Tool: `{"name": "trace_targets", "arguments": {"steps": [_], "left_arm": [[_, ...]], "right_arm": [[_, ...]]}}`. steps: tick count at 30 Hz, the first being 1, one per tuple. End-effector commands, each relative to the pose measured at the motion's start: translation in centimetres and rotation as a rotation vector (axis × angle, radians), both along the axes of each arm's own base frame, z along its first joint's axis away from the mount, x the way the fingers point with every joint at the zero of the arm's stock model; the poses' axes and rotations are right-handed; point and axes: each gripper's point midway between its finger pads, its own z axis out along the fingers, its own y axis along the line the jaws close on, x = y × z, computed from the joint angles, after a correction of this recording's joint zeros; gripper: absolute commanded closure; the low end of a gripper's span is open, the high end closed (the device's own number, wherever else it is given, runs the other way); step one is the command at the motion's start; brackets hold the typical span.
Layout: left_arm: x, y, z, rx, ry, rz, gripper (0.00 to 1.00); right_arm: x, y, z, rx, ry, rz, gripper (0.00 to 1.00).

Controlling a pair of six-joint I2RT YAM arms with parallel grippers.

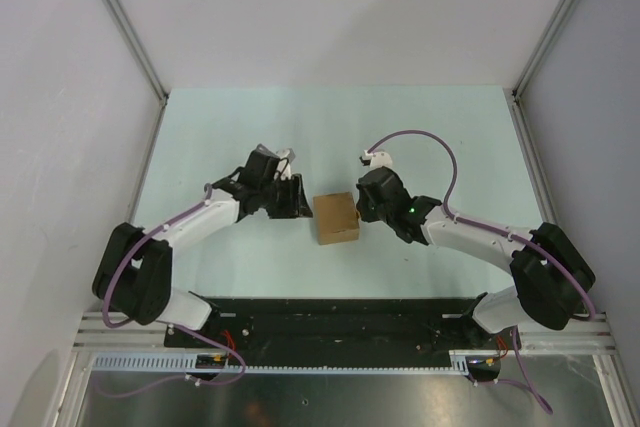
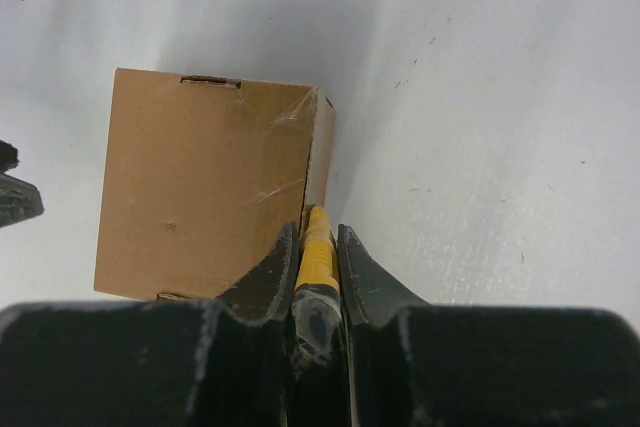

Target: Unpack the express box

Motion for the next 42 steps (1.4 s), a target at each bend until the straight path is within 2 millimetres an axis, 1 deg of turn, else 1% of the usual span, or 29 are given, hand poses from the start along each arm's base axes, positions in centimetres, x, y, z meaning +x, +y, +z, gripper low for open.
{"name": "trace_targets", "arguments": {"steps": [1,4,5,7,8,10,11,15,16,17,19,21,22,26,31,35,38,42], "left_arm": [[1.0,-3.7,1.9,-0.138,-0.019,-0.019,0.44],[1.3,-4.6,1.4,-0.134,-0.023,-0.031,0.41],[1.4,-4.7,0.8,-0.125,-0.01,-0.029,0.4],[2.0,-4.7,0.4,-0.114,-0.015,-0.013,0.4],[2.2,-4.7,0.0,-0.101,-0.012,-0.008,0.43],[2.4,-4.3,-0.4,-0.082,-0.017,0.008,0.48],[2.5,-4.2,-0.5,-0.077,-0.022,0.006,0.56],[1.6,-3.5,-1.7,-0.05,-0.003,0.006,0.7],[1.5,-3.3,-1.9,-0.043,-0.002,0.008,0.75],[1.2,-3.0,-2.3,-0.035,0.005,0.011,0.76],[1.0,-2.6,-2.5,-0.017,0.0,0.018,0.78],[0.8,-1.4,-3.3,0.026,-0.007,0.038,0.78],[0.7,-1.0,-3.2,0.031,-0.016,0.043,0.78],[0.0,0.3,-4.3,0.054,0.011,0.056,0.8],[-0.1,0.9,-4.9,0.071,0.023,0.07,0.81],[-0.2,1.6,-5.4,0.091,0.032,0.084,0.83],[-0.1,2.4,-5.7,0.111,0.027,0.105,0.87],[0.1,2.8,-5.6,0.127,0.015,0.107,0.9]], "right_arm": [[1.1,0.9,2.7,0.043,-0.068,-0.005,1.0],[1.1,0.8,2.5,0.038,-0.068,-0.002,1.0],[1.1,0.8,2.5,0.035,-0.067,0.001,1.0],[1.0,0.8,2.4,0.032,-0.064,0.0,1.0],[1.0,0.8,2.5,0.032,-0.066,0.0,1.0],[1.0,0.7,2.4,0.028,-0.063,0.001,1.0],[0.9,0.7,2.3,0.028,-0.061,0.001,1.0],[1.0,0.7,2.4,0.027,-0.064,0.0,1.0],[1.1,0.7,2.3,0.026,-0.062,0.0,1.0],[1.1,0.7,2.3,0.024,-0.065,0.001,1.0],[1.1,0.7,2.3,0.024,-0.065,0.0,1.0],[1.2,0.6,2.4,0.024,-0.072,-0.005,1.0],[1.3,0.5,2.4,0.021,-0.073,-0.01,1.0],[1.5,0.2,2.6,0.017,-0.083,-0.028,1.0],[1.6,0.1,2.8,0.019,-0.09,-0.039,1.0],[1.6,0.1,2.5,0.018,-0.082,-0.04,1.0],[1.6,0.2,2.5,0.018,-0.082,-0.037,1.0],[1.6,0.2,2.4,0.018,-0.081,-0.038,1.0]]}}
